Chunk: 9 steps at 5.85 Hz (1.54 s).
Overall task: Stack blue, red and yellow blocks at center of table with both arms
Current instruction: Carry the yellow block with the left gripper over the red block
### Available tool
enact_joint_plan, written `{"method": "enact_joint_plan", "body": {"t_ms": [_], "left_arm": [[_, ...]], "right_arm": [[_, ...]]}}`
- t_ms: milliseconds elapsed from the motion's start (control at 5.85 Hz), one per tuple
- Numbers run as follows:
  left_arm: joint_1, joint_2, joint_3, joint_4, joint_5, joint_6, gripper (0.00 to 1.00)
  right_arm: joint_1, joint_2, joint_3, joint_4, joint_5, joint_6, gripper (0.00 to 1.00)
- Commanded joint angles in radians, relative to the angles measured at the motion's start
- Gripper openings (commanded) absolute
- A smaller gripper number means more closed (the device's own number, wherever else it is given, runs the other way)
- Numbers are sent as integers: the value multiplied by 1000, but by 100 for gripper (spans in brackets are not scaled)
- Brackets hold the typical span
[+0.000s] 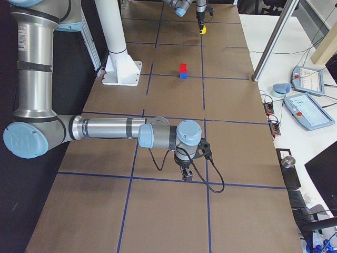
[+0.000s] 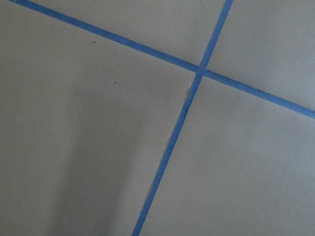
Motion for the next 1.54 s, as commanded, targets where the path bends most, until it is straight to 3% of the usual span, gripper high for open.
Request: {"method": "enact_joint_plan", "body": {"t_ms": [0,171,342,684,854,1367], "left_arm": [[135,-209,-143,305,73,1,0],[194,-344,-166,401,79,-2,0],[233,-420,-167,405,96,-22,0],[382,-535,-148,526,229,-118,0],[449,-555,-139,527,245,-160,0],[496,-618,-40,523,291,-168,1]], "right_arm": [[0,0,1,0,0,0,100],[0,0,2,0,0,0,100],[0,2,1,0,0,0,100],[0,2,-1,0,0,0,100],[0,0,-1,0,0,2,100],[0,0,1,-2,0,2,100]]}}
